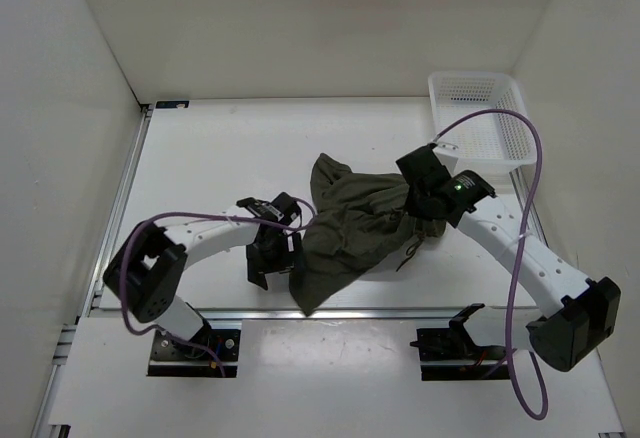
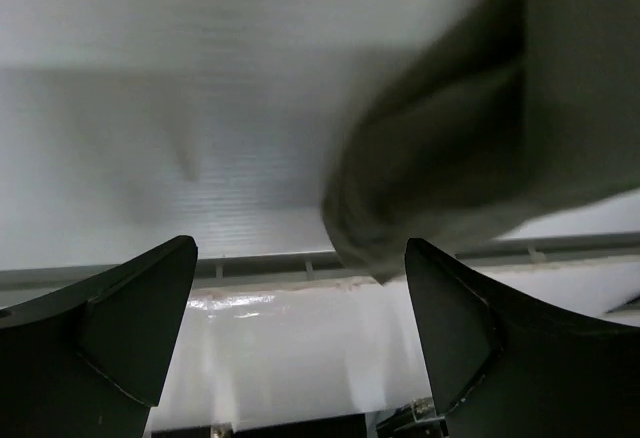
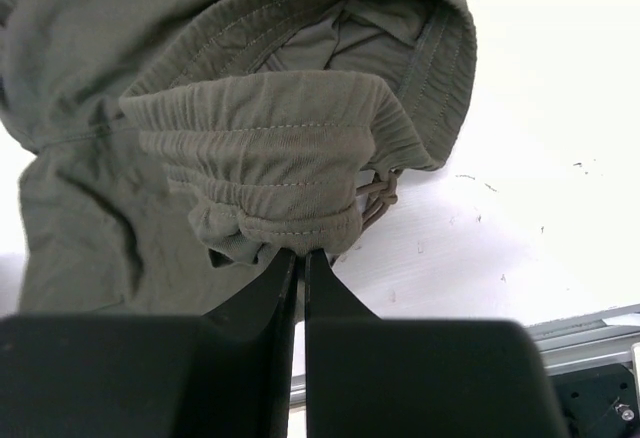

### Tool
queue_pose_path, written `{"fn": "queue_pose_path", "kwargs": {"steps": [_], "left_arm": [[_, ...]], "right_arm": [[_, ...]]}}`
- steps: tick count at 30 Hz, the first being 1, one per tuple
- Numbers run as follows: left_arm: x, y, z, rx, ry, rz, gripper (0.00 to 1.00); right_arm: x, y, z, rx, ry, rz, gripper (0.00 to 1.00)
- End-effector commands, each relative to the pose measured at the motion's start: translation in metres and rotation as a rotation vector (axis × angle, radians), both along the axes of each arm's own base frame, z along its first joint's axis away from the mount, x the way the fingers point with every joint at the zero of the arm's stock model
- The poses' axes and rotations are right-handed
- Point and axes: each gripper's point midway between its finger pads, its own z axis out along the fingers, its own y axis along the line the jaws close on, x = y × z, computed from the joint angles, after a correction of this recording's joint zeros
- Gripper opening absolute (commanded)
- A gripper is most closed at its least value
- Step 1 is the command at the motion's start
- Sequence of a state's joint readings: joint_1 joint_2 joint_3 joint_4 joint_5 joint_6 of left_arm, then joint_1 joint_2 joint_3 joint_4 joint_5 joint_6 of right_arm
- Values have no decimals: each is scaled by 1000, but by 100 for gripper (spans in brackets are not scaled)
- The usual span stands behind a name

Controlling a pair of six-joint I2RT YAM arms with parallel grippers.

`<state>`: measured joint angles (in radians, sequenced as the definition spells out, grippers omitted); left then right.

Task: Fold and stack the shorts
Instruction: Flatten the shorts out

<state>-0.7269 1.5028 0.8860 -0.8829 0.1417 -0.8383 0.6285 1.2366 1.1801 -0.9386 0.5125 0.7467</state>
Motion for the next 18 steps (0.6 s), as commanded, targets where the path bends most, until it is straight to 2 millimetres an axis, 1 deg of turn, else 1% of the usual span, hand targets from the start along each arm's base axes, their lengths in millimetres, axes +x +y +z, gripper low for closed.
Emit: {"fn": "queue_pose_path", "kwargs": {"steps": [1, 3, 4, 5, 8, 9, 13, 14, 15, 16, 17, 18], "left_arm": [[27, -21, 4, -28, -73, -20, 34], [35, -28, 4, -28, -77, -36, 16], [37, -32, 4, -34, -70, -47, 10], [42, -38, 3, -39, -65, -60, 10], [49, -45, 2, -39, -65, -60, 10], [49, -44, -1, -33, -59, -69, 10], [49, -47, 0, -44, -54, -83, 10], [49, -47, 0, -44, -54, -83, 17], [45, -46, -2, -47, -40, -94, 25], [45, -46, -2, -47, -40, -94, 34], [43, -44, -4, -41, -33, -94, 40], [39, -47, -4, -48, -27, -106, 40]], "right_arm": [[7, -2, 25, 56, -79, 8, 0], [8, -5, 25, 55, -79, -1, 0], [7, -6, 21, 44, -70, 6, 0], [7, -4, 21, 51, -66, 11, 0], [7, -4, 21, 51, -66, 11, 0], [7, -4, 21, 51, -66, 11, 0], [8, -7, 21, 50, -66, 1, 0], [8, -7, 21, 50, -66, 1, 0], [9, -6, 22, 55, -74, 1, 0], [9, -6, 22, 55, -74, 1, 0], [8, -7, 19, 50, -66, 1, 0], [8, -7, 19, 50, -66, 1, 0]]}}
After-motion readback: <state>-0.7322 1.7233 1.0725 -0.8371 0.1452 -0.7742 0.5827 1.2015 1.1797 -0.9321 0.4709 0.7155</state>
